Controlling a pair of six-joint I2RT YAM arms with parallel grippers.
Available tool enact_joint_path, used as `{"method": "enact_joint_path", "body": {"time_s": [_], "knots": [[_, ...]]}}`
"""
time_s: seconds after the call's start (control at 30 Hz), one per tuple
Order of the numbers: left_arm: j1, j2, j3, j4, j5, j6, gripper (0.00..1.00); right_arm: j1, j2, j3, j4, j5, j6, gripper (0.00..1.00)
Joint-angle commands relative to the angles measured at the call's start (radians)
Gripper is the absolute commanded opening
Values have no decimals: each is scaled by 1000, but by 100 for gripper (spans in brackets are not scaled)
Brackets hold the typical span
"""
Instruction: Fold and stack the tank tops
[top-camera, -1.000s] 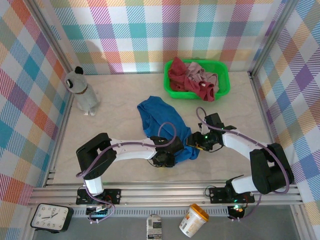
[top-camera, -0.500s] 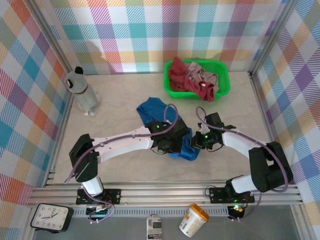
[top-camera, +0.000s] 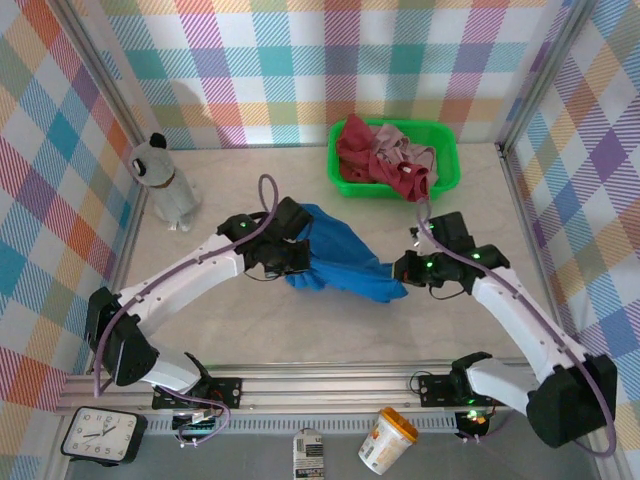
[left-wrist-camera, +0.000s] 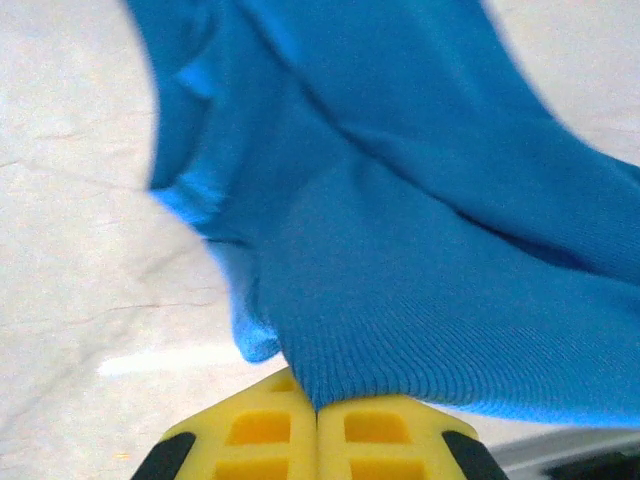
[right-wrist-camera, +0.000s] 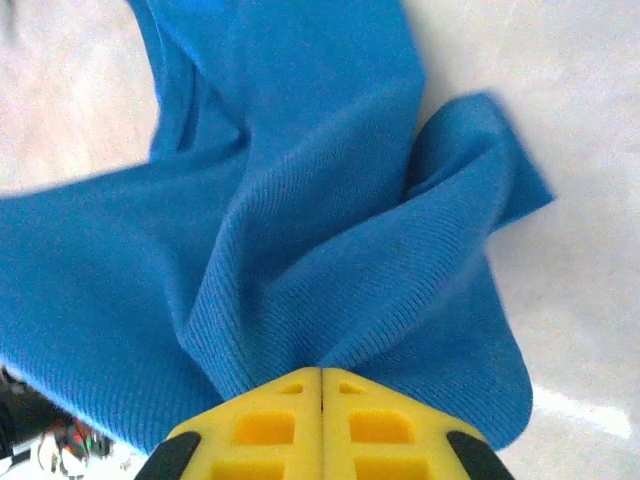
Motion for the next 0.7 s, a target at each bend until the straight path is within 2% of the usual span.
{"method": "enact_joint_path", "body": {"time_s": [0.0,0.23,0.33,0.43,0.53,0.67], "knots": [[63,23,-62,58,40,59,0,63,89,9,-5,-43,21,0],[185,229,-30,138,10,159,1,77,327,80,157,-38,14,0],[198,328,34,147,-20,189,6,77,430,122,207,-7,4,0],[204,409,98,136,-61,211,15,77,518,165,253,-8,4,0],[207,432,136,112,-54,217,27,75,536,179,277,-49,5,9],[206,328,57,88,-35,183,44,62,452,155,192,-15,-35,30]]}}
